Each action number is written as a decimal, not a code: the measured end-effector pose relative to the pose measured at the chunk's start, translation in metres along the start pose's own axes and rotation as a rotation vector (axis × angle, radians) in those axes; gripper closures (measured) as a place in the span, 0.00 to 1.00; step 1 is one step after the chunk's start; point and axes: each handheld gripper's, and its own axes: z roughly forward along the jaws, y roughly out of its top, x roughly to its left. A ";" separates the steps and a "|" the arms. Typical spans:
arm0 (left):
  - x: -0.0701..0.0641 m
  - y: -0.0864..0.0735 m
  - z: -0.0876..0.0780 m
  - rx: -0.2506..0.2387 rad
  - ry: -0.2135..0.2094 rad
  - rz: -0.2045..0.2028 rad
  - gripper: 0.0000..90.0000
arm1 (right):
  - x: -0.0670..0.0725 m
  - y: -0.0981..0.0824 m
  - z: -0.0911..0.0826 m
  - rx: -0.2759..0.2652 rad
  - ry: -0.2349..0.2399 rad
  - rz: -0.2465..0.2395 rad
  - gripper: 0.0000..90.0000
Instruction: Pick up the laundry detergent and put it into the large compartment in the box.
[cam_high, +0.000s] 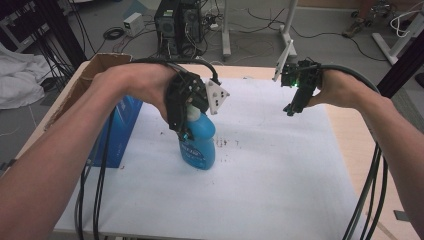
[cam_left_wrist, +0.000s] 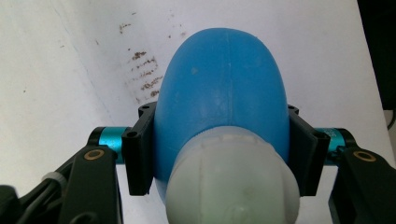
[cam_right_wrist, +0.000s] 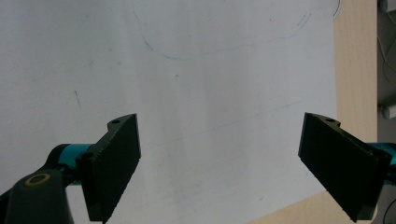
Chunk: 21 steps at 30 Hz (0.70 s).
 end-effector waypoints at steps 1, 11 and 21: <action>0.000 0.000 0.000 0.002 0.002 -0.001 0.42 | 0.000 0.000 0.000 0.000 0.000 0.000 0.13; 0.000 0.002 -0.017 0.022 0.019 -0.047 0.42 | 0.002 -0.001 -0.005 -0.002 -0.008 0.001 0.13; -0.002 0.006 -0.067 0.016 0.059 -0.134 0.42 | 0.006 0.001 -0.010 -0.008 -0.014 -0.004 0.13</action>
